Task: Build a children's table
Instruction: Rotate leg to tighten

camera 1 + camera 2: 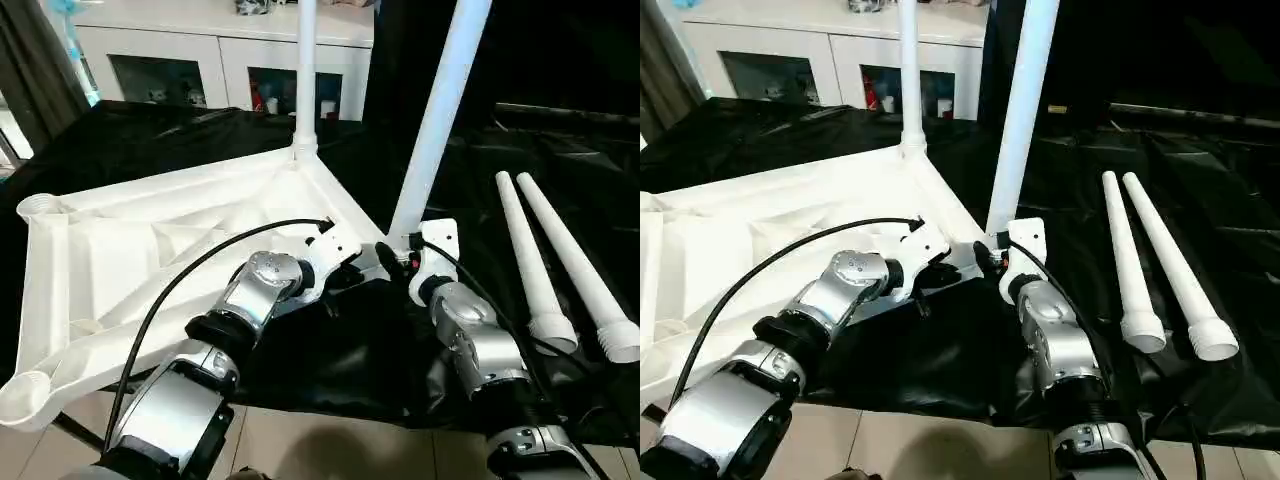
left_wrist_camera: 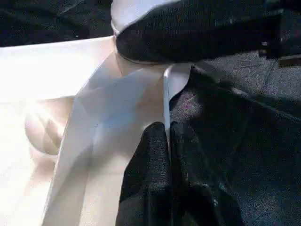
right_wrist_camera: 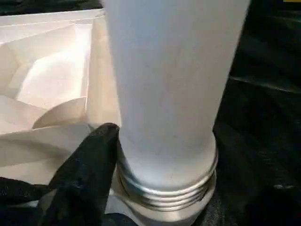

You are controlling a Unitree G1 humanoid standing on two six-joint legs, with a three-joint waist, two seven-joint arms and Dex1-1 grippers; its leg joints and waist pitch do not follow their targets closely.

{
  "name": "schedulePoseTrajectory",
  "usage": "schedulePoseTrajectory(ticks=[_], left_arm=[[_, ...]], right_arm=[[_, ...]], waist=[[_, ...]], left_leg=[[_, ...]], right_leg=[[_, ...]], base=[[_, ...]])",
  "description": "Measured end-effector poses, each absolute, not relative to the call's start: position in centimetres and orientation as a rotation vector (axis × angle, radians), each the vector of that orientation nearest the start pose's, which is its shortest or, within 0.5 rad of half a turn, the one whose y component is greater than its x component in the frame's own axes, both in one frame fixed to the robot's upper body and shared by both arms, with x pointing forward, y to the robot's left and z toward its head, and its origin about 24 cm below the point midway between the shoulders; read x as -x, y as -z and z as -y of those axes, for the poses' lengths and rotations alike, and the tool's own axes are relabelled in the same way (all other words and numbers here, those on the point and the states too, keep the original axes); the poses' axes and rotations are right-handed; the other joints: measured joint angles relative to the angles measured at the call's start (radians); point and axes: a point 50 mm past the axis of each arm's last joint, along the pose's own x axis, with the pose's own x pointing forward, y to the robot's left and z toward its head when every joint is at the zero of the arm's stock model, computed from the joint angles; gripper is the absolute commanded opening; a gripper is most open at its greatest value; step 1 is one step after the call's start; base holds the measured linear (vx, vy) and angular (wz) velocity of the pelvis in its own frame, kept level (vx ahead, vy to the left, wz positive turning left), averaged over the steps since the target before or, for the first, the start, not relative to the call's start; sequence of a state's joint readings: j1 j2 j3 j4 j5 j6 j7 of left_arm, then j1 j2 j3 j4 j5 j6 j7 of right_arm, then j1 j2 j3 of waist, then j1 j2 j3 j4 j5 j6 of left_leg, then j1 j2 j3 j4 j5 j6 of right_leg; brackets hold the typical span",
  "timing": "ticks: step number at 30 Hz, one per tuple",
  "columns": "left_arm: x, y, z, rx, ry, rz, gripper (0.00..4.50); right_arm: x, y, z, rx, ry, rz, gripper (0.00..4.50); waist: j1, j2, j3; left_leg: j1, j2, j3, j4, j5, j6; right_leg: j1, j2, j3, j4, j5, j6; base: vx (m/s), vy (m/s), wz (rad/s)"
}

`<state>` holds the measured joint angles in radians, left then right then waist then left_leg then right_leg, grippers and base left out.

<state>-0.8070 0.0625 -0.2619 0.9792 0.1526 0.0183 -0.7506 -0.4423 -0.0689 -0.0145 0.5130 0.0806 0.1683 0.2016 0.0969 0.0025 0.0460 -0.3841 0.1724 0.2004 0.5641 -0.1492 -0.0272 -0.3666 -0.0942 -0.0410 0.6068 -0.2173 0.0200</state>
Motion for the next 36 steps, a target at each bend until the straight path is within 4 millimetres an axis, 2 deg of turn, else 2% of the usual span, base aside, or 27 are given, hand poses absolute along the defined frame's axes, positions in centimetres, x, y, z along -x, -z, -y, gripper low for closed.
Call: schedulePoseTrajectory(ticks=[1,5,7,9,10,13,16,18,20,23,26,28,31,36], left_arm=[[-34.8,-4.4,-5.4,-0.421,1.054,-0.359,0.0],[-34.9,-4.5,-5.5,-0.431,1.056,-0.337,0.0],[-34.9,-4.6,-5.6,-0.431,1.059,-0.325,0.0],[-35.0,-4.7,-6.1,-0.413,1.053,-0.319,0.45],[-35.0,-4.9,-6.6,-0.34,1.046,-0.29,0.57],[-34.9,-6.1,-7.5,-0.266,1.059,-0.223,0.68],[-35.4,-7.3,-9.1,-0.299,1.028,-0.214,0.97],[-35.8,-7.9,-10.6,-0.312,0.977,-0.222,1.03],[-36.4,-8.6,-13.1,-0.325,0.878,-0.239,1.29],[-36.9,-9.6,-17.6,-0.386,0.691,-0.278,1.36],[-37.1,-10.9,-21.3,-0.49,0.497,-0.309,1.73],[-36.9,-11.9,-24.4,-0.586,0.356,-0.342,1.73],[-36.1,-13.2,-27.8,-0.692,0.202,-0.386,1.73],[-34.8,-13.8,-31.4,-0.758,0.044,-0.492,1.73]], right_arm=[[-32.8,-3.0,13.1,-0.008,-0.271,-0.257,3.68],[-32.5,-2.9,13.7,-0.001,-0.311,-0.257,3.68],[-32.1,-3.6,14.6,0.005,-0.364,-0.222,3.68],[-32.0,-4.4,15.2,0.011,-0.406,-0.191,3.73],[-31.7,-5.0,15.7,0.016,-0.447,-0.167,3.73],[-31.1,-5.9,17.4,0.04,-0.527,-0.156,3.73],[-30.5,-6.2,17.7,0.033,-0.6,-0.152,3.73],[-30.1,-6.3,17.8,0.032,-0.657,-0.161,3.73],[-29.5,-6.6,17.8,0.044,-0.72,-0.171,3.73],[-28.9,-6.5,17.2,0.045,-0.798,-0.189,3.73],[-28.5,-5.9,16.0,0.052,-0.865,-0.225,3.73],[-27.9,-5.5,15.2,0.054,-0.911,-0.242,3.73],[-27.6,-4.9,15.0,0.061,-0.923,-0.273,3.73],[-27.8,-4.5,15.1,0.082,-0.885,-0.291,3.73]], waist=[[0.0,0.001,0.001],[0.002,0.002,0.001],[0.006,0.002,0.001],[0.004,0.002,0.001],[0.005,0.001,0.002],[0.01,-0.004,0.005],[0.004,-0.004,0.005],[0.002,-0.003,0.005],[0.0,-0.003,0.005],[-0.01,-0.003,0.005],[-0.008,-0.004,0.006],[-0.008,-0.004,0.006],[-0.007,-0.004,0.006],[-0.005,-0.006,0.005]], left_leg=[[-0.001,0.0,0.0,-0.001,0.0,0.0],[-0.002,0.0,0.0,-0.002,0.0,0.0],[-0.004,0.0,0.0,-0.002,0.0,0.0],[-0.005,0.0,0.0,-0.002,0.0,0.0],[-0.008,0.001,0.0,-0.001,0.001,0.0],[-0.022,0.005,0.0,0.006,0.005,0.004],[-0.027,0.005,0.001,0.007,0.005,0.009],[-0.029,0.005,0.001,0.007,0.005,0.009],[-0.03,0.005,0.001,0.007,0.006,0.009],[-0.028,0.006,0.001,0.009,0.003,0.004],[-0.028,0.006,0.001,0.011,0.003,0.004],[-0.028,0.006,0.001,0.011,0.003,0.004],[-0.029,0.005,0.001,0.011,0.003,0.004],[-0.028,0.005,0.0,0.012,0.003,0.003]], right_leg=[[-0.001,0.0,0.0,0.0,0.0,0.0],[-0.003,0.0,-0.001,0.0,0.001,0.001],[-0.004,0.0,0.0,0.0,0.003,0.0],[-0.007,0.0,0.0,0.001,0.004,0.0],[-0.009,0.0,-0.001,0.001,0.005,0.001],[-0.02,0.003,-0.003,0.004,0.004,0.001],[-0.024,0.002,-0.003,0.004,0.004,0.001],[-0.026,0.002,-0.003,0.004,0.004,0.001],[-0.027,0.003,-0.003,0.005,0.004,0.001],[-0.027,0.003,-0.003,0.007,0.004,0.001],[-0.026,0.003,-0.002,0.007,0.005,0.0],[-0.025,0.002,-0.002,0.007,0.005,0.0],[-0.025,0.002,-0.002,0.007,0.005,0.0],[-0.025,0.002,-0.002,0.007,0.005,0.0]], base=[[0.0,0.0,0.0],[0.0,0.0,0.0],[0.0,0.0,0.0],[0.0,0.0,0.0],[0.0,0.0,0.0],[0.0,0.0,0.0],[0.0,0.0,0.0],[0.0,0.0,0.0],[0.0,0.0,0.0],[0.0,0.0,0.0],[0.0,0.0,0.0],[0.0,0.0,0.0],[0.0,0.0,0.0],[0.0,0.0,0.0]])
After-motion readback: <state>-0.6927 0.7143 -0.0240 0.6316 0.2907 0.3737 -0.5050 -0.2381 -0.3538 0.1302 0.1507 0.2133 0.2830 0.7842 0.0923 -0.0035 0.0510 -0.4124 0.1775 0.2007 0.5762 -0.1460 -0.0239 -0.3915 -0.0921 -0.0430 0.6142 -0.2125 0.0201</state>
